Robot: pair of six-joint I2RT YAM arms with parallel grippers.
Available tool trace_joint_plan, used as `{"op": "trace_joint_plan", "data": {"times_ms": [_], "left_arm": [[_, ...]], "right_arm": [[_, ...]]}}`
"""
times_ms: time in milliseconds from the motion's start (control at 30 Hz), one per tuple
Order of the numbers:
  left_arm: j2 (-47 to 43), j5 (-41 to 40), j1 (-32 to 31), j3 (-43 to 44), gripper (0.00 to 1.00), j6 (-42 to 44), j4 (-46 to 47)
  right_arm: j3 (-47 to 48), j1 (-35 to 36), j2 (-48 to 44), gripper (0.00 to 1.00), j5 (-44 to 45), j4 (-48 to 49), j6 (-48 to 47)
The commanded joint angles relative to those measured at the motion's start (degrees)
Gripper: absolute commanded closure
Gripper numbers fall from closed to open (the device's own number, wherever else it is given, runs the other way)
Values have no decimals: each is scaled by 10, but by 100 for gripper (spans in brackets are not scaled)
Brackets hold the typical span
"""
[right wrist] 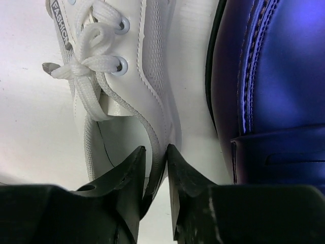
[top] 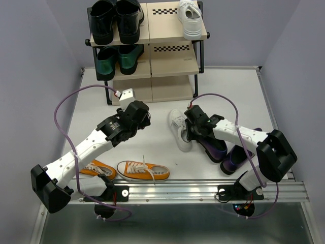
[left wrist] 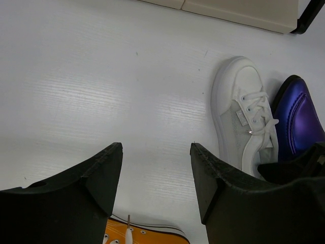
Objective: Place and organize the shoes onto the shoe shelf
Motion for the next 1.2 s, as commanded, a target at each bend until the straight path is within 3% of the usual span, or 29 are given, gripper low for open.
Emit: {"op": "trace_joint_plan", "data": {"times_ms": [0,100,133,467,667,933,1167], "left_arm": [[-16,-5,5,-10,34,9,11],[-18,-5,5,-11,34,10,14],[-18,-5,5,-10,34,10,12],[-48,-33,17,42,34,22,-17],[-89,-57,32,74,34,25,-34],[-111,-69,37,70,34,16,-46],[-116,-68,38,67,34,10,-56]], "right_arm": [[4,7,-2,73,-4,24,-10],[12,7,-5,97,-2,14,-18],[21,7,-8,99,1,3,-22],[131,7,-104,99,28,-116,-79],[269,7,-145,99,34,-171,-96],[508,7,-102,99,55,-195,-102],[674,7,-32,99,128,-144,-86]]}}
